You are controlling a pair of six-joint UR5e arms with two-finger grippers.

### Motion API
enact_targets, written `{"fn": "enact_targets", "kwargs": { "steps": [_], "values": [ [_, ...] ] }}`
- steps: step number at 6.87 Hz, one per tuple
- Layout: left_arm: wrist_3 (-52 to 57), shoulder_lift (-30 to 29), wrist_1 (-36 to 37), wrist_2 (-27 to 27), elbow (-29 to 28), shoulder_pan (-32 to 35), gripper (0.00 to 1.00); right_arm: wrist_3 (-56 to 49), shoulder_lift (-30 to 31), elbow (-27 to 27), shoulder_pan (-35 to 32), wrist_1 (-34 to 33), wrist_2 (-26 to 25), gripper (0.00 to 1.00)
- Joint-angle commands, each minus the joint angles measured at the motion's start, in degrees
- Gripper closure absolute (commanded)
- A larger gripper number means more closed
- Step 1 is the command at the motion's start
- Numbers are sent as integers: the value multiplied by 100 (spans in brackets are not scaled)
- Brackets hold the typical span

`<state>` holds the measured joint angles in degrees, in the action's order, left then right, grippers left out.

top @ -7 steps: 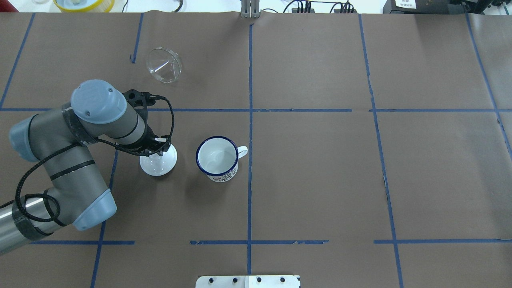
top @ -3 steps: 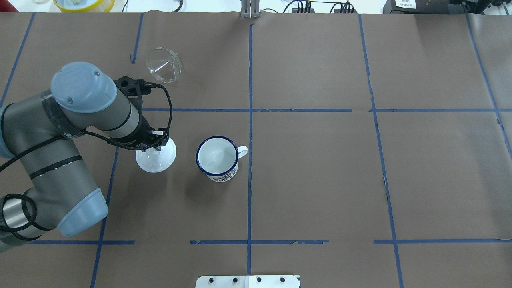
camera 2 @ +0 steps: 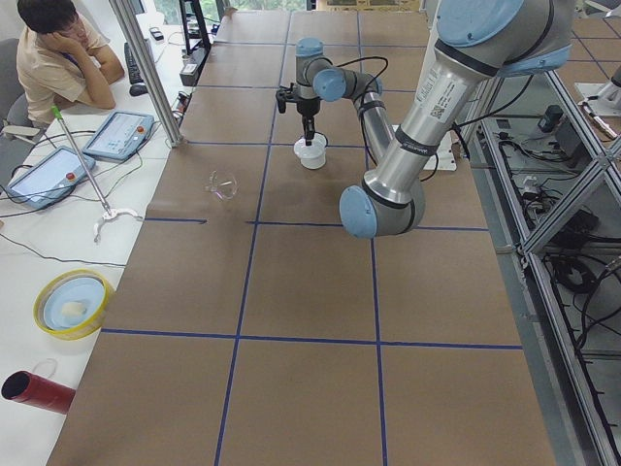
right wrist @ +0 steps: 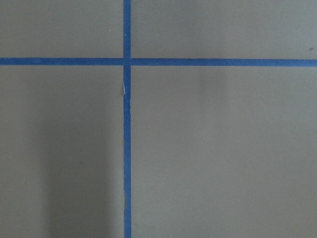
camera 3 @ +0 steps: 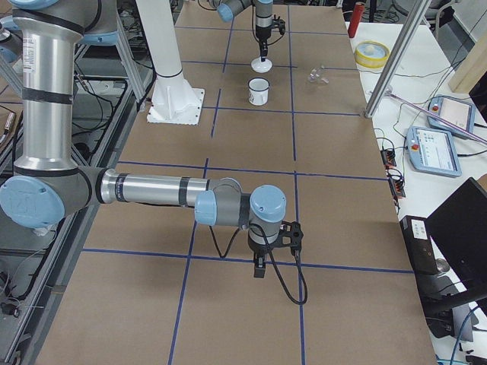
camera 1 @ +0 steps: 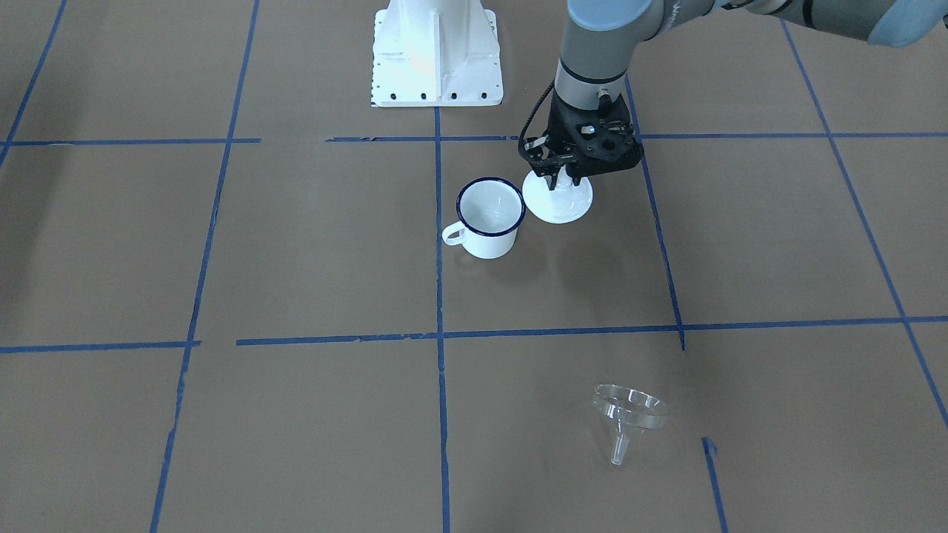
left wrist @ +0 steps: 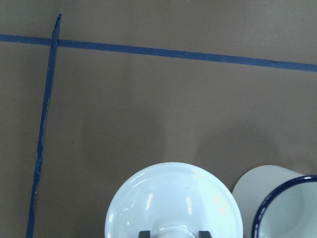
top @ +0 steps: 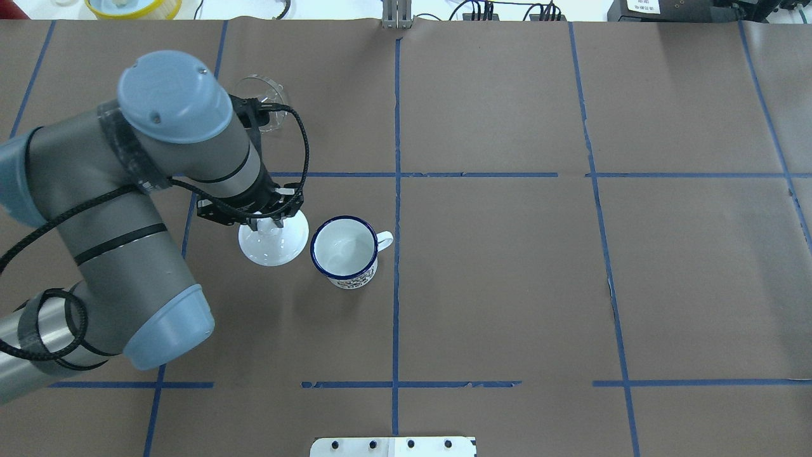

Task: Remove funnel from cup
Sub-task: 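Lift the white lid with the left gripper and carry it over the mug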

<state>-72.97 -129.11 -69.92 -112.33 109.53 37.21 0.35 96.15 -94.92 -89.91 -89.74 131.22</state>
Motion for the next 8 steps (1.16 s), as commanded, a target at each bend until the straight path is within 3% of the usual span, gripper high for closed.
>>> {"fn": "enact_targets", "kwargs": {
  "steps": [1, 8],
  "values": [
    [-375, -833, 75, -25, -825, -21, 100, 0, 0, 0, 0, 0, 0, 0],
    [-622, -844, 13, -43, -995, -364, 100, 0, 0, 0, 0, 0, 0, 0]
  ]
}}
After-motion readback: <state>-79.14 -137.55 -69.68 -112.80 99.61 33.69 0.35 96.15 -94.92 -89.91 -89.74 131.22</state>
